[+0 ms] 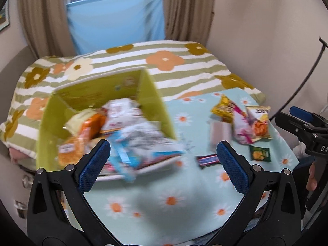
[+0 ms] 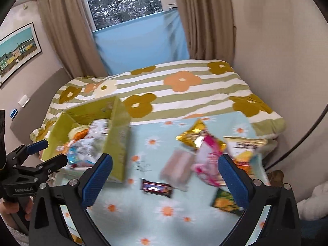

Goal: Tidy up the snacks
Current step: 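Move both tools back over the remaining snacks on the table, then grasp the pink-white pastry with the left tool while the right tool grasps the pink marshmallow bag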

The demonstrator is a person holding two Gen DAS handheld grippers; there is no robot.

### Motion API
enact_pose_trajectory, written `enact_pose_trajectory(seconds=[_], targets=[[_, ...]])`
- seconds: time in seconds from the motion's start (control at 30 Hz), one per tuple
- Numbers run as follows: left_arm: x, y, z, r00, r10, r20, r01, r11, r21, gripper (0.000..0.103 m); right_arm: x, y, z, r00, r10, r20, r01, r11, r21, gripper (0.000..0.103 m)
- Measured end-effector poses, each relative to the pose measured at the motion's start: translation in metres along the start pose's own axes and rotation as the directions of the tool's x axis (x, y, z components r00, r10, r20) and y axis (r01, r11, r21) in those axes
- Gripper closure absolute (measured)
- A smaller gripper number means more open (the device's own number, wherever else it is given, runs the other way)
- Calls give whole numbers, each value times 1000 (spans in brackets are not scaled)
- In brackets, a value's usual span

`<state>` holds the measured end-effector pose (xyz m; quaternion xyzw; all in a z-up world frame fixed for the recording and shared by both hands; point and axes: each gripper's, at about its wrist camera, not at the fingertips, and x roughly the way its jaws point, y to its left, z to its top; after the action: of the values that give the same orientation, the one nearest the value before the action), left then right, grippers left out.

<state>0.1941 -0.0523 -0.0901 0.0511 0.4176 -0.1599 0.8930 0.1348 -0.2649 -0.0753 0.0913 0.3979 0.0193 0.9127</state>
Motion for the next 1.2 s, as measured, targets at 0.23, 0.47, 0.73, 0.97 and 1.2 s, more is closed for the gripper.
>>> enact_pose_trajectory(seconds=[0.23,0.47,0.73,0.97,1.2], targets=[[30,-80,-3,999,-34,-40,36,999,35,0,8,-64,0,998,44,-37,-44,999,-4,1],[80,-114,-25,990,-41,-132,42,999,9,0,44,-84,-3,984,154,-86,-163,980,-115,1],[128,-122,-41,979,-53,-199,63,997,45,0,109,-78,-25,963,165,-216,-201,966,-161,1],[162,-120,-49,965,-86,-246,103,993,59,0,156,-80,-36,954,86,-289,-140,975,-171,15],[183,-123,-41,956,-122,-268,152,984,93,0,169,-79,-40,958,-6,-285,-81,952,-294,24]])
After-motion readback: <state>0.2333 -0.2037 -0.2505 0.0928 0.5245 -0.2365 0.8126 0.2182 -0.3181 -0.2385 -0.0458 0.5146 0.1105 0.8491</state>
